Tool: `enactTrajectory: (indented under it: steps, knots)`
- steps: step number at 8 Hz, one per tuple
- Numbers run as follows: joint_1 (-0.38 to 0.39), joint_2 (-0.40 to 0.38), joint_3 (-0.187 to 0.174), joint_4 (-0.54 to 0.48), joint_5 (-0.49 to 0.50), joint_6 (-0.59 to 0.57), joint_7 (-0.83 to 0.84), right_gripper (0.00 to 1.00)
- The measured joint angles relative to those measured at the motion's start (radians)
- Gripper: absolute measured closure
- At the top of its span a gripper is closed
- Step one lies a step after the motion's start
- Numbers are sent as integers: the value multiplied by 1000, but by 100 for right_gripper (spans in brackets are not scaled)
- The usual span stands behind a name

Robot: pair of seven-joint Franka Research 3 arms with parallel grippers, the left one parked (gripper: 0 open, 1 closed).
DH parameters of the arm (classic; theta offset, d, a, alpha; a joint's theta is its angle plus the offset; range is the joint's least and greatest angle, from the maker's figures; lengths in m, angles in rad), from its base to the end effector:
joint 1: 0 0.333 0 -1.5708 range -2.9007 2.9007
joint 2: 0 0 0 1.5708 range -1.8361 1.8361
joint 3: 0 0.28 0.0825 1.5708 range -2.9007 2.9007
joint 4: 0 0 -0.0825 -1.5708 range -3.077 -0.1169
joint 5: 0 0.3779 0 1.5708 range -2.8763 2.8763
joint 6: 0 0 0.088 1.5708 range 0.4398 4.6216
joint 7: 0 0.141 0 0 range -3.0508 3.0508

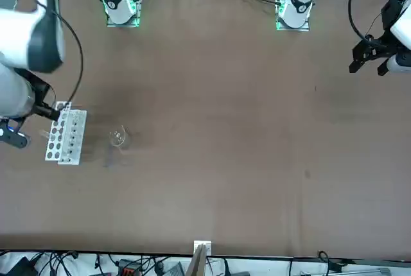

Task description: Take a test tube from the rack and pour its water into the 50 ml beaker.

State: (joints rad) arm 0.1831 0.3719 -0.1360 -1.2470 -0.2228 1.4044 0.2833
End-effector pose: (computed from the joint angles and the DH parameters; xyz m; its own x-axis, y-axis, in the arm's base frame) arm 0.6163 0.0079 0.4788 0.9579 -0.2606 -0.1205 -0.2121 -0.9252 0.3147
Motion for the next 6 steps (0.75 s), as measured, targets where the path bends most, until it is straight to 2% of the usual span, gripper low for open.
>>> enactTrajectory:
  steps: [2,3,6]
  knots:
    - [-59,-47,-1,0,182,-1,-176,0]
    - [-85,-66,0,-1,232,-1,-223,0]
    - [-93,-143,43,-55,253,13,-244,0]
